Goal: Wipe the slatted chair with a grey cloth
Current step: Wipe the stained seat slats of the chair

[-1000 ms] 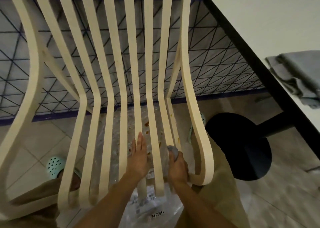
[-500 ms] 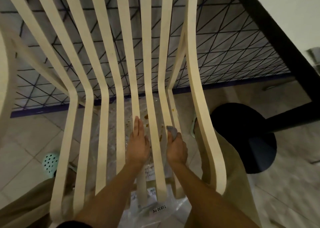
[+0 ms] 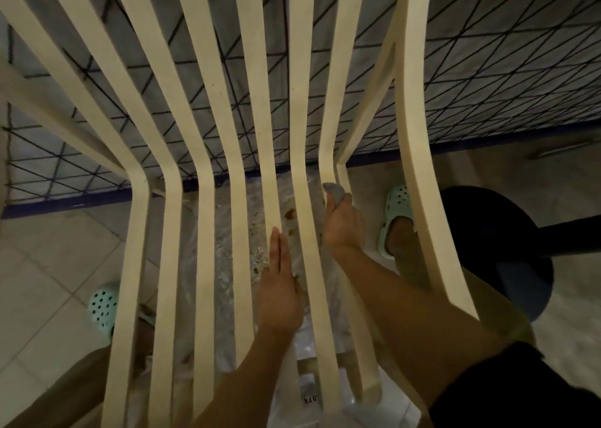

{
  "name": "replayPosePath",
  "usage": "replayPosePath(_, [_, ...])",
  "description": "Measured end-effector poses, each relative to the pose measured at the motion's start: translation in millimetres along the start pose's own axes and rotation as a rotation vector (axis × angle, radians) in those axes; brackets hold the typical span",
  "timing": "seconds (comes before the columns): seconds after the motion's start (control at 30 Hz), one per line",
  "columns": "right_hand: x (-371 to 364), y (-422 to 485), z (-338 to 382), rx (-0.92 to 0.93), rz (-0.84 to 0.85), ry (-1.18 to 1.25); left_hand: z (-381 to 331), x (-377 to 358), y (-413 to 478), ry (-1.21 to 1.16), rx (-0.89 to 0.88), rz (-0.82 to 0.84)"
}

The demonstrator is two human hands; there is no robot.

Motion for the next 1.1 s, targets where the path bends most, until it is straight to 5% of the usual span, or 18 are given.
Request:
replayPosePath(0.47, [-18, 58, 34, 0.09, 0.098, -0.118, 2, -1, 6, 0.109, 0.045, 0.073])
replayPosePath(0.77, [-4, -20, -2, 0.164, 0.124, -0.256, 7, 1, 4, 0.104, 0.016, 0.072])
replayPosePath(1.1, [32, -127, -51, 0.11, 0.17, -0.286, 10, 27, -21, 0.126, -0.056, 0.271])
Point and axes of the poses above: each hand's wrist, its own y-axis towards the middle knuckle, its own x-axis out of the back of the hand, z = x × y, the point moved 3 cm from there along y, towards the middle knuckle, and after that the axes turned 1 degree about -z, right-handed, at the moved point
